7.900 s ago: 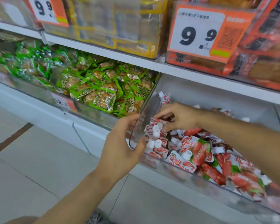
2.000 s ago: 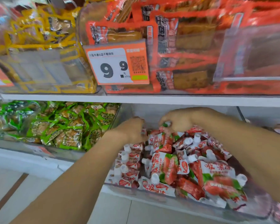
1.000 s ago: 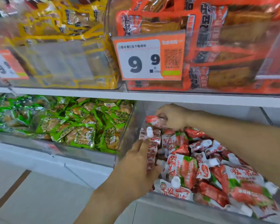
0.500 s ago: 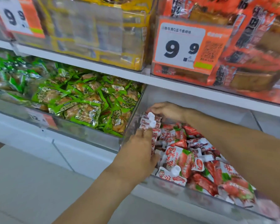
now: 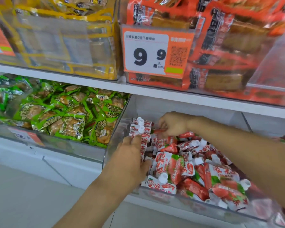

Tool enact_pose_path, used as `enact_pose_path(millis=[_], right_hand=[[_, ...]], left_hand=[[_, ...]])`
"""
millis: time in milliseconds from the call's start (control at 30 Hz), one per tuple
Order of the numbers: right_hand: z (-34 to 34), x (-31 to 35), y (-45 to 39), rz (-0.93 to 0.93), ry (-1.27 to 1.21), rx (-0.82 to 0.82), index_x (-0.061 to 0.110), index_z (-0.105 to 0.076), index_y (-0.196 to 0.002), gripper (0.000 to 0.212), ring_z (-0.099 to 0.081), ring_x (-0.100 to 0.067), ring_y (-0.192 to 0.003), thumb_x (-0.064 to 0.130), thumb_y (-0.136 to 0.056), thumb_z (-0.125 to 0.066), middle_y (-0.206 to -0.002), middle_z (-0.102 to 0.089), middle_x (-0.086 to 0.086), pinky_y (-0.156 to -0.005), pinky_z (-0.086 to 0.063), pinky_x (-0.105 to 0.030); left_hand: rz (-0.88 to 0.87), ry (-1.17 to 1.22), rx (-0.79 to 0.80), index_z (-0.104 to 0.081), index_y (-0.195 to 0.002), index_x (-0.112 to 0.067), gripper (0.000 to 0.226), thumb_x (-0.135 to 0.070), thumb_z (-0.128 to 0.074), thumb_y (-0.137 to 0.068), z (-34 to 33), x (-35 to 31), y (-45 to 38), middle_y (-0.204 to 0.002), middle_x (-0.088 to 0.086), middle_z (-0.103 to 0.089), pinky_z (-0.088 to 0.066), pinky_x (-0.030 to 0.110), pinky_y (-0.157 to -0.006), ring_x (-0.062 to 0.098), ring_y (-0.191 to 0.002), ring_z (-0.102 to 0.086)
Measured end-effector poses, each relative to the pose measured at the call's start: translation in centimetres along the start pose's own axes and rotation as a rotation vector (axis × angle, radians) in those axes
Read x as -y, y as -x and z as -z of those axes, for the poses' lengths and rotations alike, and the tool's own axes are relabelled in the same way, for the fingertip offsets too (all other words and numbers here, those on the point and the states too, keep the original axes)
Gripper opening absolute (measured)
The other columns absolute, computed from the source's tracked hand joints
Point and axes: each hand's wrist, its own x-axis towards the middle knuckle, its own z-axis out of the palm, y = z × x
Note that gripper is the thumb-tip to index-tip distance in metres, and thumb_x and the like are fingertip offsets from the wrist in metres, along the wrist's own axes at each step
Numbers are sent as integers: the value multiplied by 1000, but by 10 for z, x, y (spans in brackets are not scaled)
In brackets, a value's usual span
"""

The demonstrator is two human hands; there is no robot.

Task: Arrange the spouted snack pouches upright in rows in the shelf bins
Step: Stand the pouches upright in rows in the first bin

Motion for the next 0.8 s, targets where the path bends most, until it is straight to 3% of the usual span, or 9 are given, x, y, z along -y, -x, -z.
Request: enact_pose_path(millis=[100,200,333,433,533,600,667,800], right_hand=[[-9,4,-1,-10,27,17,14,-55,-135,56,-59,-22,-112,35,-86,-72,-126,-62,-1,-97,-50,-34],[-10,4,3,29,63,27,12,-64,-118,36,-57,-22,-94,36,-91,-67,-93,-60,2,-80,-47,-27],[-15,-1,14,39,85,-87,11,-66,-108,32,-56,-23,-101,35,-87,-71,-109,-60,-5,-82,-47,-29],[-19,-1,19,49,40,-176,17,-56,-105,33,-56,-23,-103,31,-83,-77,-110,-60,-3,-78,-42,-28],[-20,4,18,68,35,-102,18,-46,-124,48,-58,-25,-96,19,-85,-73,-102,-57,-2,-75,-48,-31],[-20,6,19,72,12,-60,20,-52,-126,43,-56,-25,-103,18,-87,-70,-106,-53,0,-85,-51,-35],[-18,4,23,54,17,-129,23,-54,-125,45,-45,-21,-109,25,-84,-75,-111,-43,0,-92,-45,-32],[-20,0,35,76,-87,-272,20,-47,-105,41,-54,-22,-92,24,-81,-80,-90,-50,7,-72,-38,-28]], left_hand=[[25,4,-12,-32,-144,-22,68,-43,-63,-87,6,-3,-5,-137,2,-44,-41,32,-104,20,-126,-46],[38,27,-41,-38,-142,-18,62,-38,-63,-89,9,-5,-9,-136,3,-46,-42,31,-101,21,-125,-47],[-8,44,-131,-49,-136,-18,53,-36,-64,-88,7,-7,-12,-131,1,-49,-45,31,-96,21,-119,-52],[-93,81,-160,-58,-126,-20,41,-33,-65,-88,5,-8,-16,-124,-3,-54,-44,25,-91,15,-112,-55],[-158,107,-163,-63,-116,-22,31,-33,-66,-87,2,-8,-19,-115,-6,-57,-47,27,-91,13,-105,-57],[-163,121,-178,-65,-113,-21,29,-32,-66,-87,1,-7,-19,-112,-6,-58,-47,28,-92,12,-105,-57],[-168,126,-188,-66,-112,-20,28,-30,-66,-87,0,-6,-18,-112,-6,-59,-47,28,-93,12,-105,-57],[-160,135,-206,-66,-113,-19,28,-28,-66,-86,2,-6,-17,-112,-5,-60,-45,26,-92,14,-107,-57]])
